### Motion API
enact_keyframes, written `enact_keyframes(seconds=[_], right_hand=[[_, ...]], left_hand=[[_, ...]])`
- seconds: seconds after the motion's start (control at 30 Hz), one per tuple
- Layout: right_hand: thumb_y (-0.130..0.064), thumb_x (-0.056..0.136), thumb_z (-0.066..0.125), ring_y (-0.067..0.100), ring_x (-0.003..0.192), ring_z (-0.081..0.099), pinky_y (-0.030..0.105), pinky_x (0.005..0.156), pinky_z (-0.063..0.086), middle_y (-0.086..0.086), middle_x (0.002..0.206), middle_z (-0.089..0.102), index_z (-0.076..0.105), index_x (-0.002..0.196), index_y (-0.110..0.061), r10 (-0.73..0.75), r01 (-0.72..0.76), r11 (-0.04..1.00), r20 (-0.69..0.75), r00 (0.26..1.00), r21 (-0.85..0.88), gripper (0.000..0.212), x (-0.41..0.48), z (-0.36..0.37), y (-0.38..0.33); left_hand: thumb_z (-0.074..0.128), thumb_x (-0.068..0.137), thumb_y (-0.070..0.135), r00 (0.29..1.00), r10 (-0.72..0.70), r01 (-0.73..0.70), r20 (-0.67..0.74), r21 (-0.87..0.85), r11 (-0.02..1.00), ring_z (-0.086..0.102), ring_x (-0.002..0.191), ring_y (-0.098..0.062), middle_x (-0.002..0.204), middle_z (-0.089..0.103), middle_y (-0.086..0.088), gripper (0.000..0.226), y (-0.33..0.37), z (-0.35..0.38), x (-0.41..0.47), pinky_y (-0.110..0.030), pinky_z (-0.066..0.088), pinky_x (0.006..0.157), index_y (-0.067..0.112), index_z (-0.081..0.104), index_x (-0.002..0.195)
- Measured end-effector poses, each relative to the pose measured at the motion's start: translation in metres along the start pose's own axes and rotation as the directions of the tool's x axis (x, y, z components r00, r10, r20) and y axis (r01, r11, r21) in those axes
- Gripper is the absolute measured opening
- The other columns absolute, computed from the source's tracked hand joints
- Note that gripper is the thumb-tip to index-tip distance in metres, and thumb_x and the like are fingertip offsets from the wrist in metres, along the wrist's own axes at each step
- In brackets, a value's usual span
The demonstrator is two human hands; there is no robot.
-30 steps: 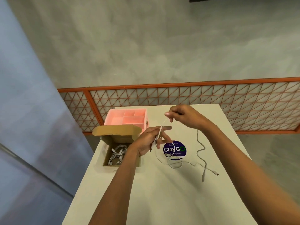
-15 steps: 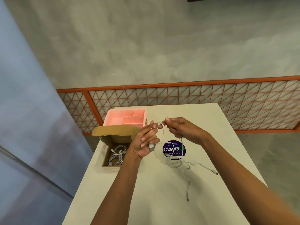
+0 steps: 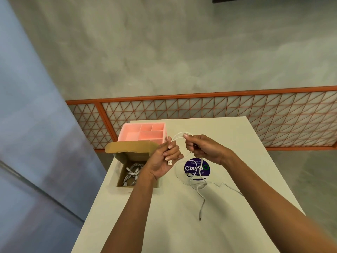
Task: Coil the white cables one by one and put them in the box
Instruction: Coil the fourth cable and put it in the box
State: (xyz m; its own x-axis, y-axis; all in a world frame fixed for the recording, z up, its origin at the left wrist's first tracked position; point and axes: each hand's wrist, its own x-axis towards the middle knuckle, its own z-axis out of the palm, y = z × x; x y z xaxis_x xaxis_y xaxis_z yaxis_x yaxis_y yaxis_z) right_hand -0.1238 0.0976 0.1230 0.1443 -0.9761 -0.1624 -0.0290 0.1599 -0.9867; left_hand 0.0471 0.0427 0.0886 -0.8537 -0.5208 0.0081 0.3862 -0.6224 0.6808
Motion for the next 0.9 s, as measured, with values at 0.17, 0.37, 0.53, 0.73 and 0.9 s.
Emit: enact_keyframes(seconds=[0.17, 0.37, 0.53, 0.73, 0.9], right_hand=[[-0.047, 0.097, 0.037, 0.007, 0.049, 0.023, 0.019, 0.046, 0.017, -0.001, 0.070, 0.053, 0.061, 0.087, -0.017, -0.093, 0.091, 0.994, -0.036, 0.995, -0.054, 0.040, -0.004, 0.002, -0.001], [-0.031, 0.099, 0.045, 0.003, 0.043, 0.032, 0.013, 0.041, 0.024, -0.011, 0.066, 0.064, 0.069, 0.093, -0.013, -0.221, 0.174, 0.961, -0.221, 0.950, -0.214, 0.031, -0.004, 0.001, -0.002], [-0.025, 0.103, 0.034, 0.012, 0.047, 0.031, 0.018, 0.044, 0.029, 0.002, 0.070, 0.063, 0.060, 0.100, -0.005, -0.242, 0.160, 0.927, -0.215, 0.946, -0.340, 0.033, 0.002, 0.004, 0.013], [-0.020, 0.104, 0.028, 0.006, 0.046, 0.040, 0.012, 0.044, 0.034, 0.001, 0.067, 0.052, 0.056, 0.097, -0.011, 0.018, -0.080, 0.870, -0.132, 0.991, -0.486, 0.031, -0.001, 0.011, 0.039], [-0.023, 0.103, 0.031, 0.008, 0.055, 0.041, 0.008, 0.052, 0.034, -0.002, 0.061, 0.046, 0.063, 0.092, -0.018, 0.071, -0.066, 0.762, -0.019, 0.997, -0.644, 0.035, -0.004, 0.015, 0.031]], left_hand=[[0.054, 0.090, 0.033, 0.994, 0.067, -0.063, -0.082, 0.051, 0.997, 0.015, 0.042, -0.006, 0.048, 0.022, 0.008, 0.027, 0.000, 0.000, 0.002, -0.016, 0.037, 0.047, 0.014, 0.055, 0.071], [0.078, 0.075, 0.035, 0.993, 0.107, -0.105, -0.057, 0.040, 0.994, 0.015, 0.042, -0.005, 0.052, 0.018, 0.006, 0.036, -0.001, 0.002, 0.001, -0.017, 0.023, 0.046, 0.006, 0.065, 0.093], [0.062, 0.088, 0.032, 0.994, 0.107, -0.107, 0.018, -0.016, 0.994, 0.019, 0.041, -0.006, 0.051, 0.024, 0.005, 0.051, -0.001, 0.007, 0.003, -0.019, 0.022, 0.049, 0.003, 0.054, 0.130], [0.069, 0.084, 0.032, 0.976, 0.219, -0.217, -0.006, 0.120, 0.969, 0.040, 0.040, -0.004, 0.047, 0.042, 0.007, 0.080, 0.008, 0.005, 0.005, -0.023, 0.053, 0.078, 0.002, 0.028, 0.145], [0.072, 0.078, 0.038, 0.958, 0.269, -0.237, -0.097, 0.260, 0.936, 0.042, 0.044, -0.004, 0.048, 0.040, 0.008, 0.079, 0.012, -0.001, 0.010, -0.037, 0.047, 0.101, 0.005, 0.036, 0.140]])
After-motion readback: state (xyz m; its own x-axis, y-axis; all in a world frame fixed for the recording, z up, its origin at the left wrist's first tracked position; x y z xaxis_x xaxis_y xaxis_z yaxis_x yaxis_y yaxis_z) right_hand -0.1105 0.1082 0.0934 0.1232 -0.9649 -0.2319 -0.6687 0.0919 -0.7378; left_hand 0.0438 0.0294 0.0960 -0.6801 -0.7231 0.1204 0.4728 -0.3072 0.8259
